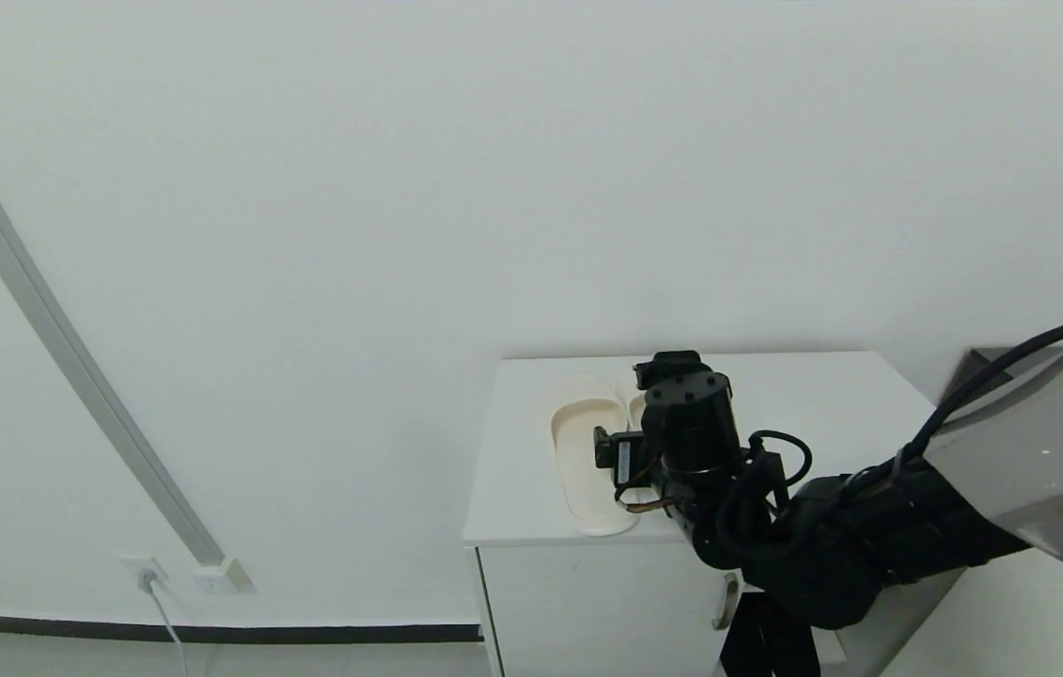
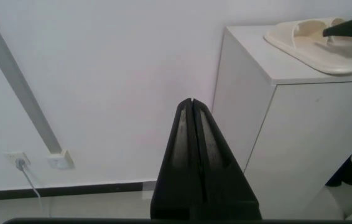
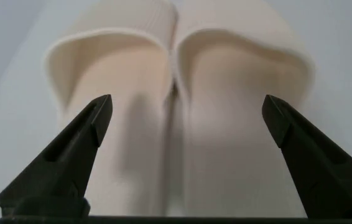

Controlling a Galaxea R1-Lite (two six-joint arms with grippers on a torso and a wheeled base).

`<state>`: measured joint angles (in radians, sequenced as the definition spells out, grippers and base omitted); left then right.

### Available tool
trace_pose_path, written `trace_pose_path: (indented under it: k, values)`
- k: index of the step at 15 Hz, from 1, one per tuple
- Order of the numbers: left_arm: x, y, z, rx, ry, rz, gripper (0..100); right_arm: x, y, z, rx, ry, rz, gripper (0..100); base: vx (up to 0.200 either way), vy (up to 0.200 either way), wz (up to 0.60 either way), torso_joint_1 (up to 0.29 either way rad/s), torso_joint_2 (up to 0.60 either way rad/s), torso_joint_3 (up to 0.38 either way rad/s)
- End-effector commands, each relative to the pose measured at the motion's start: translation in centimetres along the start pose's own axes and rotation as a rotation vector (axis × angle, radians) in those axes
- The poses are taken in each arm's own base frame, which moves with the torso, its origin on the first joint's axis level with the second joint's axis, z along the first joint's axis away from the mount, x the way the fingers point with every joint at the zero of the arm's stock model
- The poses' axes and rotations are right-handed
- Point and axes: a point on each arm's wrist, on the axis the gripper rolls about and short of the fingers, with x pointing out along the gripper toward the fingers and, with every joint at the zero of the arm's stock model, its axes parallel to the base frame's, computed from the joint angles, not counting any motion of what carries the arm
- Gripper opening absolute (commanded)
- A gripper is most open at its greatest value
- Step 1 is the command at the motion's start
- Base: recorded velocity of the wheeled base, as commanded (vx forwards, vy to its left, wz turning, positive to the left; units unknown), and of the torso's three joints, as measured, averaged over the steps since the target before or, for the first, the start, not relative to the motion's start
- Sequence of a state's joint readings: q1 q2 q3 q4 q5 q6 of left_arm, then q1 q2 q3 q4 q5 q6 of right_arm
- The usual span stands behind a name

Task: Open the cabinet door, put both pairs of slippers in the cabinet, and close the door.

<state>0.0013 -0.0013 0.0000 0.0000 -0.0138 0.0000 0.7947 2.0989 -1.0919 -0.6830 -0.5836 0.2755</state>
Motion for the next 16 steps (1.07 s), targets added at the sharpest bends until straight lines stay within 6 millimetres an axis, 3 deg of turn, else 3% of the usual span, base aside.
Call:
trace_pose_path:
  k: [1,6,10,11,16]
  values:
    - [0.0,0.0,0.0,0.0,0.001,0.0,0,2.0,-0.1,-0.6,-0.01,0.007,0.0,100,0.0,0.0,0.0,0.0,0.0,0.0]
    - [0.0,0.0,0.0,-0.002,0.001,0.0,0,6.2,0.1,-0.7,-0.039,-0.025,-0.014,100,0.0,0.0,0.0,0.0,0.0,0.0]
    - [0.0,0.0,0.0,-0.003,0.001,0.002,0,7.2,0.4,-0.5,-0.051,-0.032,-0.012,100,0.0,0.0,0.0,0.0,0.0,0.0]
    - [0.0,0.0,0.0,-0.003,0.001,0.002,0,7.3,0.5,-0.5,-0.054,-0.028,0.007,0,0.0,0.0,0.0,0.0,0.0,0.0]
    - [0.0,0.0,0.0,-0.002,0.001,0.002,0,7.4,0.4,-0.5,-0.051,-0.03,0.01,0,0.0,0.0,0.0,0.0,0.0,0.0]
